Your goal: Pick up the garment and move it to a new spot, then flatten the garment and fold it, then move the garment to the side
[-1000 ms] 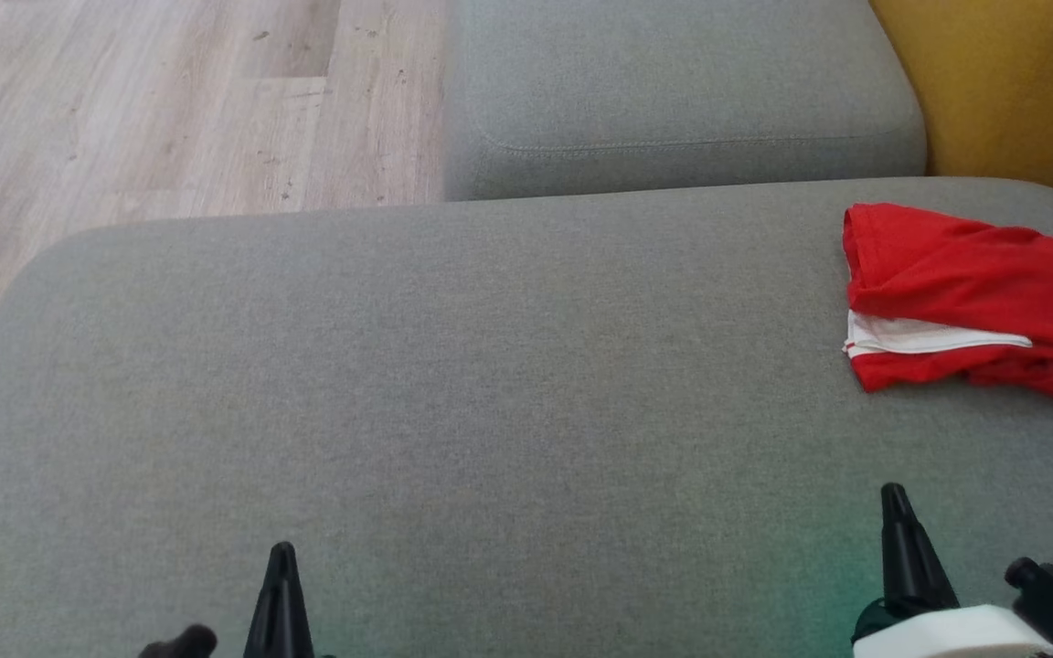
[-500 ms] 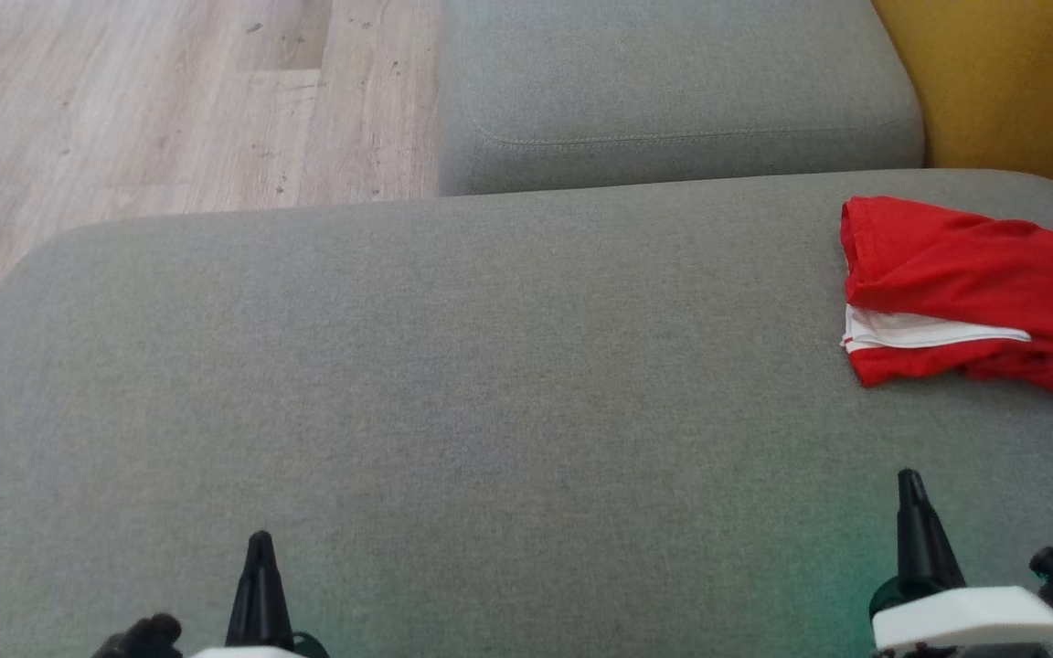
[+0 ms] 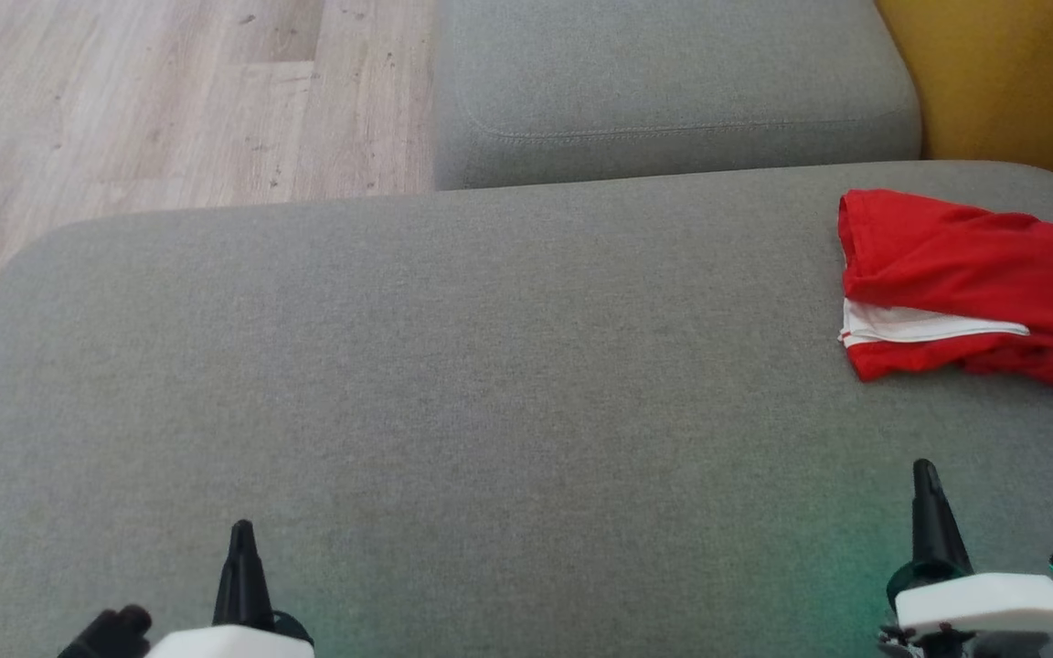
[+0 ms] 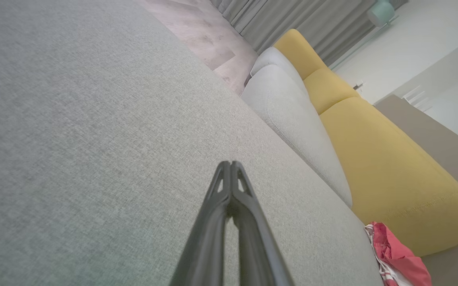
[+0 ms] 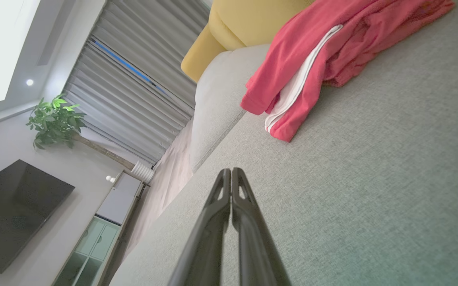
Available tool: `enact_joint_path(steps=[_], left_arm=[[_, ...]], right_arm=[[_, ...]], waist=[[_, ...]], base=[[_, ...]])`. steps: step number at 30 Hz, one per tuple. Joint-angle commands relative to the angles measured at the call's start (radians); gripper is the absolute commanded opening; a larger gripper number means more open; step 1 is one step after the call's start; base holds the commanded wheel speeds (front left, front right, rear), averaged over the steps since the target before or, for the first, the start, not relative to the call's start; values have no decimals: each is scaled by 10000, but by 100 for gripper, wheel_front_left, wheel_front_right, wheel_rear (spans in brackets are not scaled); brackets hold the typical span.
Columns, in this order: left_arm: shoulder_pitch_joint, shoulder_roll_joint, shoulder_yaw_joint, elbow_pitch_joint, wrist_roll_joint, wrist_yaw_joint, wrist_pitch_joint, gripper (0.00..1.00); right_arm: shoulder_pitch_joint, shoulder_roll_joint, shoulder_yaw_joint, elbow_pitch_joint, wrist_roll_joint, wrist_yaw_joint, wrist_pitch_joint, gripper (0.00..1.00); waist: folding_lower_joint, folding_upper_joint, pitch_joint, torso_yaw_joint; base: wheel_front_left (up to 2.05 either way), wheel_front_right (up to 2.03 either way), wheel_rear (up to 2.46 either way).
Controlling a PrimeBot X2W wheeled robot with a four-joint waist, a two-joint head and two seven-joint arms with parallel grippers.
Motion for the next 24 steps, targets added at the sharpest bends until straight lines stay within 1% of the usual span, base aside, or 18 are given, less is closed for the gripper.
enact_joint_path(steps=[1, 24], left_arm=[[-599, 123, 375, -256, -379, -107, 78, 0], [-1181, 138, 1020, -47, -2940, -568, 692, 0]], right_arm=[[-677, -235, 32, -264, 398, -4, 111, 0], [-1193, -256, -254, -171, 2918, -5, 735, 0]], waist=[[-1, 0, 16, -10], [-1, 0, 176, -109]], base=[[0, 0, 0], [0, 0, 0]])
